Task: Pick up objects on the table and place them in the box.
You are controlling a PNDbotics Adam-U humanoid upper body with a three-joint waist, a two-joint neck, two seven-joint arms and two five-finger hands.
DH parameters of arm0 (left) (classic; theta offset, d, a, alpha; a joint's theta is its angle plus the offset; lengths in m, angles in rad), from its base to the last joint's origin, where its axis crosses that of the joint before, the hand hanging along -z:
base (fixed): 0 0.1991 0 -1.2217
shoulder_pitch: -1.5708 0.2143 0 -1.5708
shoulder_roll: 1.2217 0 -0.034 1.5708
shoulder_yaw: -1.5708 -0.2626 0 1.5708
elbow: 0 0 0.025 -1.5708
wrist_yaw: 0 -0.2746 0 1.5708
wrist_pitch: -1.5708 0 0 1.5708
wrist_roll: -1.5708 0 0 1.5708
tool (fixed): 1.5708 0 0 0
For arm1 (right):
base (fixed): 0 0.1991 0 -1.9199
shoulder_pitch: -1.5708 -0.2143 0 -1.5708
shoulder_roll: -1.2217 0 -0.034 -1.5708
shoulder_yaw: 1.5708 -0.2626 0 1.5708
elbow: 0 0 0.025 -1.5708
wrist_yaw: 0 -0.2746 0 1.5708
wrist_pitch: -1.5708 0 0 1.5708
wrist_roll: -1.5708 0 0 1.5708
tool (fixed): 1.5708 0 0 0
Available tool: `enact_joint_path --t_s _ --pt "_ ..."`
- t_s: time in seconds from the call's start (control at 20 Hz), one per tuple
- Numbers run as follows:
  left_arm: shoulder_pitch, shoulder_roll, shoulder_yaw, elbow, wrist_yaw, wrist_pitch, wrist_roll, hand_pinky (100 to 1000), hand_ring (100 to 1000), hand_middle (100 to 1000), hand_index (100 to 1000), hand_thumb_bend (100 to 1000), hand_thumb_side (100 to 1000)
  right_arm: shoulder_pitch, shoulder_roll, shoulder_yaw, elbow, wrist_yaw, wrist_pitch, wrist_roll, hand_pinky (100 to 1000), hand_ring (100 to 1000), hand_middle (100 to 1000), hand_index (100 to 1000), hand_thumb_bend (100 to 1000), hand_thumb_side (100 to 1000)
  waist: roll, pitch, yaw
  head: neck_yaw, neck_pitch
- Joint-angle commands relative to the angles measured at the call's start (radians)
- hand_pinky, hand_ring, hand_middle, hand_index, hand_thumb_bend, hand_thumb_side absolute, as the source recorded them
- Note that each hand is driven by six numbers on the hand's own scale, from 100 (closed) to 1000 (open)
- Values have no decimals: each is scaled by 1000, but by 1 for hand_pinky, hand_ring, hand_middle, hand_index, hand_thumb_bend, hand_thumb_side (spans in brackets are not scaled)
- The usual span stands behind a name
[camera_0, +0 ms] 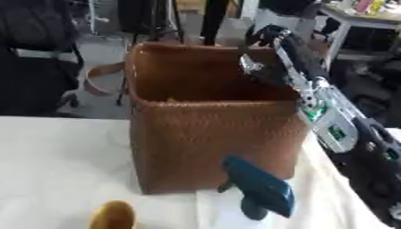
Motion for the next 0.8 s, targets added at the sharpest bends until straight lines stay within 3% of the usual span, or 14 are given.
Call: enact_joint_path --t_s 0.05,0.35,0.5,0.8 --pt "7 38 15 -9 -5 5 3 712 741 783 689 100 903 -17 -72 -10 -44 -31 -7 47 707 704 703 725 163 908 11 -42 -15 20 19" --pt "12 42 13 -9 -7 6 2 712 742 782 690 100 903 15 -136 -27 -142 -125 22 91 701 705 701 729 160 898 14 -59 -36 31 32" --pt "21 39 14 -9 -7 8 2 713 741 781 690 100 903 20 -149 -34 -171 -168 44 87 676 686 684 722 100 871 21 -73 -46 35 42" --pt "35 34 18 -9 -8 11 7 713 742 781 690 100 903 72 -199 -51 -264 -269 97 68 671 685 683 719 100 888 35 -94 -66 47 59"
